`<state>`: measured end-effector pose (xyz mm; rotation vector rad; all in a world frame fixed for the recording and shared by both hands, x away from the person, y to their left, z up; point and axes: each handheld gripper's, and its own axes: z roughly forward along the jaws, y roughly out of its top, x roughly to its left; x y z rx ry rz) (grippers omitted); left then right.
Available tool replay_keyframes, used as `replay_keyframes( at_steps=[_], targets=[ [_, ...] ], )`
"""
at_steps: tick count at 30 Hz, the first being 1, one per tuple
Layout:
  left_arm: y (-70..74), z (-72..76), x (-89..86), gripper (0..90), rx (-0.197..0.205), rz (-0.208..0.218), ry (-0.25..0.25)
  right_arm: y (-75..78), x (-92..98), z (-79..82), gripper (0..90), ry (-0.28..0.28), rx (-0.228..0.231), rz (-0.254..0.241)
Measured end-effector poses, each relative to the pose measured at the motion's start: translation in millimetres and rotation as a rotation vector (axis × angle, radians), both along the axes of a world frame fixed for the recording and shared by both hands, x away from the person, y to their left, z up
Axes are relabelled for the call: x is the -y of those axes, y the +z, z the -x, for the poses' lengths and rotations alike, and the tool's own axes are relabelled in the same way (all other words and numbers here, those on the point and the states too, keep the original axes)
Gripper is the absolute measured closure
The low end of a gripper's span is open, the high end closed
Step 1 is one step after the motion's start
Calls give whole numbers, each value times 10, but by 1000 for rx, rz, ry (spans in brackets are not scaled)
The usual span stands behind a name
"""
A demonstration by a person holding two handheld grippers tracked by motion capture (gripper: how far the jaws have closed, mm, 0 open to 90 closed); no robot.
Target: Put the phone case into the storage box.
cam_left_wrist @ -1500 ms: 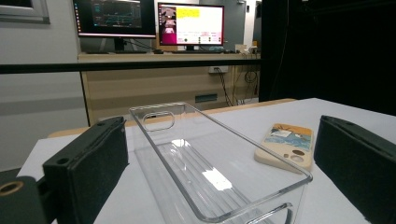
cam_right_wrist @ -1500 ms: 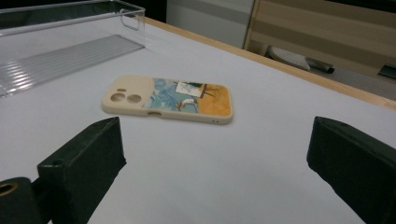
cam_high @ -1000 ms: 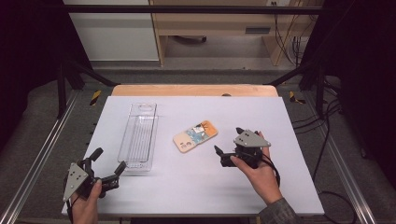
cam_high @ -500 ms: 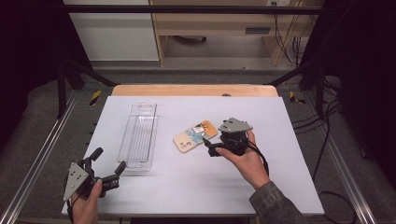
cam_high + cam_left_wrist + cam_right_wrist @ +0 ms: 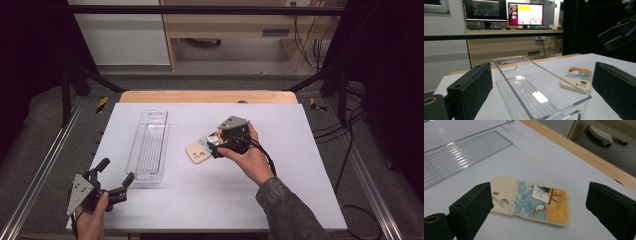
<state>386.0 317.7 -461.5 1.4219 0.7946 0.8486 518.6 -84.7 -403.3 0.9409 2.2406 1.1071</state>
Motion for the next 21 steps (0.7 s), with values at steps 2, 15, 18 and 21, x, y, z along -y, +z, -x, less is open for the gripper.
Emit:
replay_keyframes(
  at_steps=[2,15,18,21],
  targets=[
    [1,0,-2,28,1,1,1,13,-43,-34,74,2,-13,9],
    [1,-6,-9,28,-1,9,1,32,-230,-327,102,7,-92,69],
    [2,-7,-12,28,0,10,1,22,-254,-390,115,1,-104,65],
    [1,-10,-17,29,-1,12,3,-16,-278,-461,138,-8,-114,58]
  ],
)
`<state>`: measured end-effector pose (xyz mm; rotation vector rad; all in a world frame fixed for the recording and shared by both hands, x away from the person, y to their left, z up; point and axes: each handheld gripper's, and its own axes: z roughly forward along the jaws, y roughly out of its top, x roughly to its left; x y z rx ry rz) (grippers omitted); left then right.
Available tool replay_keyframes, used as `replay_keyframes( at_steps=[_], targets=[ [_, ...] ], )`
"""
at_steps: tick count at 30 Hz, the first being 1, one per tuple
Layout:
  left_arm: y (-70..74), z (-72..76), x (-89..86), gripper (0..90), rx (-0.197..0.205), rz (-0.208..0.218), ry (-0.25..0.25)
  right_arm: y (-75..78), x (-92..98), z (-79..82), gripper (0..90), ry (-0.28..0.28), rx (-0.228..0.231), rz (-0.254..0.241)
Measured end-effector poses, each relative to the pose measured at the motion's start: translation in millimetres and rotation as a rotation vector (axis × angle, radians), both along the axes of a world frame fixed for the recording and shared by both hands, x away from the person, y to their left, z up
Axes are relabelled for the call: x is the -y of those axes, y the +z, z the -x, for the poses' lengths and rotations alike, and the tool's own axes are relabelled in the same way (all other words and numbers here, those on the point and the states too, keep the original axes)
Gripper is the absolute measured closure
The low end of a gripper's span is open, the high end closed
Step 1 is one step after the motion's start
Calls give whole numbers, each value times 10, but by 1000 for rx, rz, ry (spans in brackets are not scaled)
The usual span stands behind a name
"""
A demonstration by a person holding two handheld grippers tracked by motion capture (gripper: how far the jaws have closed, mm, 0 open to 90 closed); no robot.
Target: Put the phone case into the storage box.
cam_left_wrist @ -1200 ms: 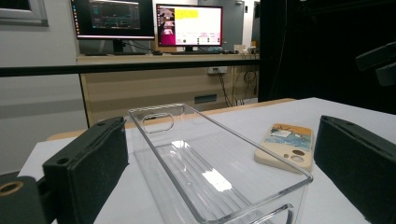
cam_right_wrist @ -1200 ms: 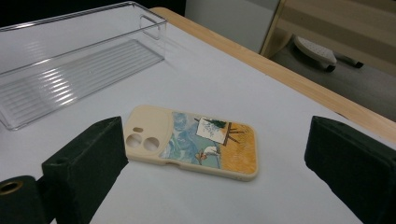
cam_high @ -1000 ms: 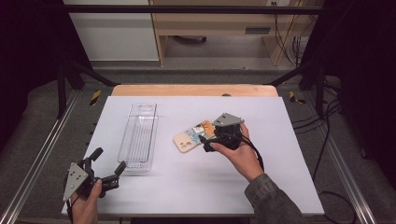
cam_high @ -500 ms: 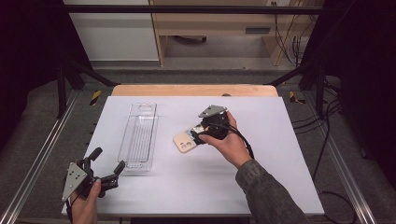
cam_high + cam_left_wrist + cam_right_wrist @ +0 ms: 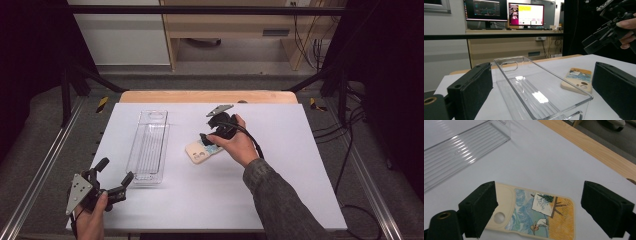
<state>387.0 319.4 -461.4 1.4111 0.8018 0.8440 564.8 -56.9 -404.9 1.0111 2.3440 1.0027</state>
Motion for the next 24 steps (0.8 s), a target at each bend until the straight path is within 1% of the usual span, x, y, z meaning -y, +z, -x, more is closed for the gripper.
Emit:
replay_keyframes(
  at_steps=[3,8,9,10,12,13,15,17,18,19,20,22,24],
  targets=[
    [-1,-1,2,29,0,1,-1,-35,-6,-44,153,-11,-9,-14],
    [-1,-2,10,29,-1,-1,-4,-91,-10,-106,182,-25,-6,-19],
    [-1,-2,10,29,-1,-1,-4,-125,-16,-136,209,-32,-5,-25],
    [-1,-1,11,29,-1,-1,-4,-125,-16,-136,209,-32,-5,-25],
    [0,0,9,29,-1,0,-4,-169,-24,-176,248,-42,-3,-25],
    [0,0,9,29,-1,0,-4,-169,-24,-176,248,-42,-3,-25],
    [0,0,9,29,0,1,-5,-195,-37,-193,279,-51,-5,-33],
    [0,0,10,29,0,2,-6,-219,-41,-215,308,-51,4,-33],
    [0,-1,12,29,0,3,-7,-237,-49,-232,340,-53,8,-41],
    [0,-1,12,29,0,3,-7,-237,-49,-232,340,-53,8,-41],
    [-1,-2,13,30,0,3,-8,-255,-59,-246,371,-57,8,-53],
    [-2,-3,14,29,0,3,-9,-261,-61,-250,388,-55,9,-56],
    [-1,-3,15,29,0,2,-9,-284,-75,-263,428,-53,10,-60]
  ],
)
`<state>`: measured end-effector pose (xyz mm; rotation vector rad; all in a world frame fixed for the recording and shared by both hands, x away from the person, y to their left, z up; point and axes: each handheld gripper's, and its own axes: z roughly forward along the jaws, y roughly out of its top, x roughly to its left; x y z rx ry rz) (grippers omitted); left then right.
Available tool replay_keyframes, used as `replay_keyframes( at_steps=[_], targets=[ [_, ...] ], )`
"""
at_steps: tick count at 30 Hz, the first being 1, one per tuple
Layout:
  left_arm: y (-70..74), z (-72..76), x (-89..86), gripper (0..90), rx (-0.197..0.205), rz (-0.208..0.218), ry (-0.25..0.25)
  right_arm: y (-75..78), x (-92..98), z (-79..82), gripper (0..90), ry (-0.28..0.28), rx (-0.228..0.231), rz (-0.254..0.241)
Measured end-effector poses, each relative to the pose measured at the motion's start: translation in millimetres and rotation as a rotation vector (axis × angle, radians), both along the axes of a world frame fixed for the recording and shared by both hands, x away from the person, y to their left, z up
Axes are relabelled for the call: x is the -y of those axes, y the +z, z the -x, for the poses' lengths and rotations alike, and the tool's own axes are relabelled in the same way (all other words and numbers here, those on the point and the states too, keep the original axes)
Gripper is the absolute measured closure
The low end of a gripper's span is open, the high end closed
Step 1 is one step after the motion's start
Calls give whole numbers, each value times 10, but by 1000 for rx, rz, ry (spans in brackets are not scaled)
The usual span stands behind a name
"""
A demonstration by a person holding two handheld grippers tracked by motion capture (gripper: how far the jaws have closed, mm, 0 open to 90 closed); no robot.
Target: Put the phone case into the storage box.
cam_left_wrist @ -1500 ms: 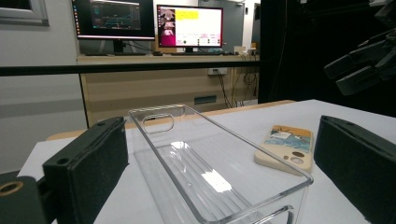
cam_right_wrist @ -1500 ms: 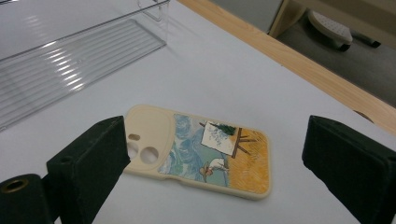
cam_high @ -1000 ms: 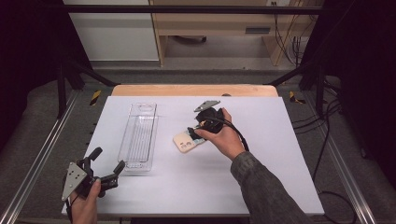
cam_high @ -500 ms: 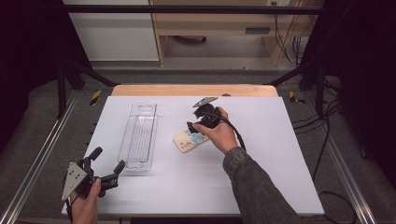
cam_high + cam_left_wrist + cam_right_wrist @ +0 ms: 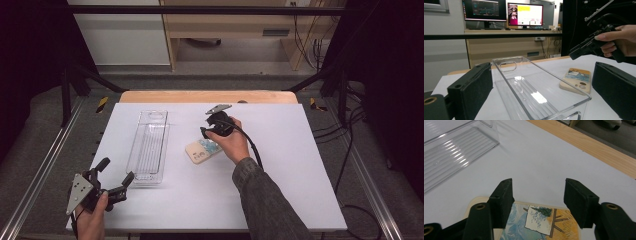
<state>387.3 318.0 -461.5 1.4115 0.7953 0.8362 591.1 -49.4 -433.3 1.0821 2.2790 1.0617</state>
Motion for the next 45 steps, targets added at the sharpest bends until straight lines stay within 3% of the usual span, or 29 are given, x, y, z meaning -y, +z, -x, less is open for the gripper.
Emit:
replay_keyframes(
  at_steps=[13,20,25,32,45],
  targets=[
    [0,-2,4,30,0,0,-2,-108,-73,-39,745,30,5,-12],
    [10,12,-8,31,4,1,3,-167,-92,-72,853,32,20,-32],
    [9,7,-14,31,3,4,4,-194,-97,-88,900,36,18,-40],
    [9,7,-11,31,3,2,3,-257,-119,-105,900,43,13,-55],
    [15,12,-13,32,5,2,2,-421,-174,-166,900,6,-12,-22]
  ],
)
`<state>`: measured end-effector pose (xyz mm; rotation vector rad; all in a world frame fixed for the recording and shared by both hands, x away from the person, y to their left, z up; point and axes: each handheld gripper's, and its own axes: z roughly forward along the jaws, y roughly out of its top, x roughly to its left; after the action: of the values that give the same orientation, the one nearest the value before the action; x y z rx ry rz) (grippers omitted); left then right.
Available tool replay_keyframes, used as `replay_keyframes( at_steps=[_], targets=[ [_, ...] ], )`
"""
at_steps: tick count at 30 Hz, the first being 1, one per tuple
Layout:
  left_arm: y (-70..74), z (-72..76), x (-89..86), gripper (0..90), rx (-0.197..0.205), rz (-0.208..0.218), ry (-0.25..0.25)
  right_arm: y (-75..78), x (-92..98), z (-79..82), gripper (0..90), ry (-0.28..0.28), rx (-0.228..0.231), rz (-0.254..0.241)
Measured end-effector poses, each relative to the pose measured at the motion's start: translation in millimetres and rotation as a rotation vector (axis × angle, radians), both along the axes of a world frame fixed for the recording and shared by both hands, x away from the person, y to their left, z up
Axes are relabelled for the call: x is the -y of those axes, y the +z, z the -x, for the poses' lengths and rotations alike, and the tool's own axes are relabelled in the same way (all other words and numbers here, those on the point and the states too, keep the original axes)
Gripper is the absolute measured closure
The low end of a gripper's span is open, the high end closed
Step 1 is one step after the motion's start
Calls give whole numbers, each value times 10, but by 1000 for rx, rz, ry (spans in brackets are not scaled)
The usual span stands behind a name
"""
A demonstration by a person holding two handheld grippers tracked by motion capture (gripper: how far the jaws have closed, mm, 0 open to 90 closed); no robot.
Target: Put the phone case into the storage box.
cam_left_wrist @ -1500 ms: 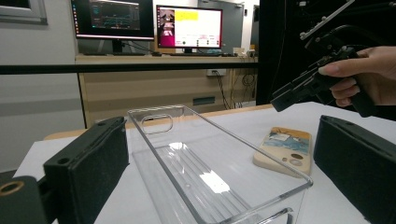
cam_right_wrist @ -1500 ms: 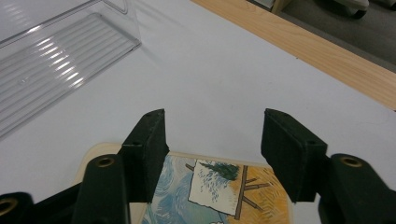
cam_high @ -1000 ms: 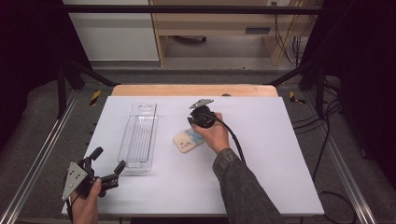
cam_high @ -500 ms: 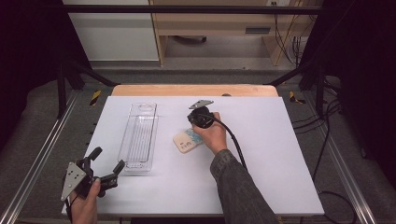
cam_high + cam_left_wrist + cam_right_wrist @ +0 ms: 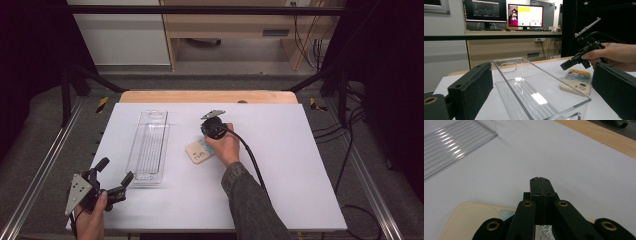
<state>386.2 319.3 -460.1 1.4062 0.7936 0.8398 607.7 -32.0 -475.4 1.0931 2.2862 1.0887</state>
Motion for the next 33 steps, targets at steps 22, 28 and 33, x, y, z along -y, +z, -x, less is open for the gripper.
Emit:
replay_keyframes(
  at_steps=[22,28,33],
  targets=[
    [2,2,7,32,0,0,-4,-98,10,-52,900,-31,-21,30],
    [0,0,10,32,-1,1,-5,-133,-11,-57,900,-27,-33,37],
    [-1,-1,14,32,-1,2,-7,-176,-31,-66,900,-25,-41,51]
  ],
)
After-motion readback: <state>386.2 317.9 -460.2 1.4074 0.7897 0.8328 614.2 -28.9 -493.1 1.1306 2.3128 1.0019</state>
